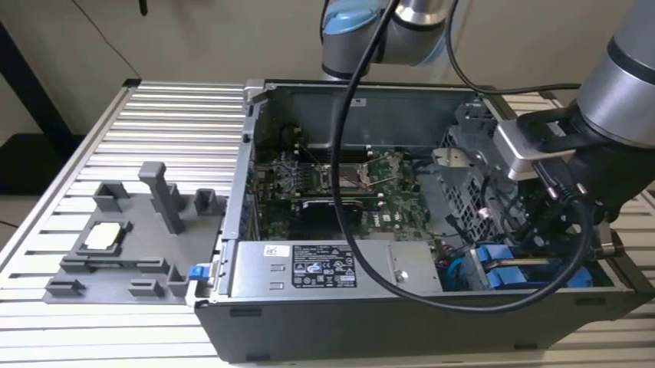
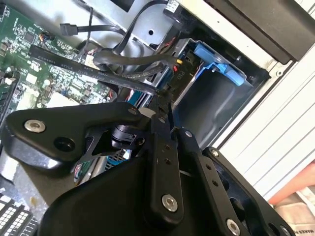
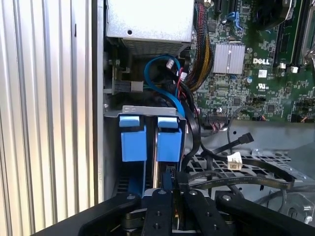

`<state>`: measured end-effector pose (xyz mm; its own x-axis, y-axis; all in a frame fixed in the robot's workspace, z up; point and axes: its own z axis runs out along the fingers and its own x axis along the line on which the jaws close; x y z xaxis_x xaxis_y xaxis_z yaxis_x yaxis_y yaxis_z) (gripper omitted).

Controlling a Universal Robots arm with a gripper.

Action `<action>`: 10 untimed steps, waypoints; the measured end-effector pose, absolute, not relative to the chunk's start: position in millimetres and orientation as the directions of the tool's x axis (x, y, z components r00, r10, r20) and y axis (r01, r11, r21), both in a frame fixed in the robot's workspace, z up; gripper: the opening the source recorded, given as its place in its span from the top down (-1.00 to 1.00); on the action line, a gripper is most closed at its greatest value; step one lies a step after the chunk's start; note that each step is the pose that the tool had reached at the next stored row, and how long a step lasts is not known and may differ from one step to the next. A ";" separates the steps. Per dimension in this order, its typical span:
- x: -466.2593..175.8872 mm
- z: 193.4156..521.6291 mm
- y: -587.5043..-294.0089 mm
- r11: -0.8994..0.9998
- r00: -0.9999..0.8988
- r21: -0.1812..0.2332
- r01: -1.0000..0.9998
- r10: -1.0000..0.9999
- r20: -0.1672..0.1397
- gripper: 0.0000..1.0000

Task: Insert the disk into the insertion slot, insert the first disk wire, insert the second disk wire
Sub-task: 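Insert the second disk wire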

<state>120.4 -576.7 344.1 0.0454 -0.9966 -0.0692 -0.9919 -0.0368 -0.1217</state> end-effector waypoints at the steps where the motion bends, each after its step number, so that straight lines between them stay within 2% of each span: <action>1: 120.8 343.8 -576.7 -0.037 0.045 -0.122 -0.992 -0.997 -0.069 0.69; 10: 121.6 340.6 -576.7 -0.037 0.046 -0.129 -0.991 -0.996 -0.070 0.69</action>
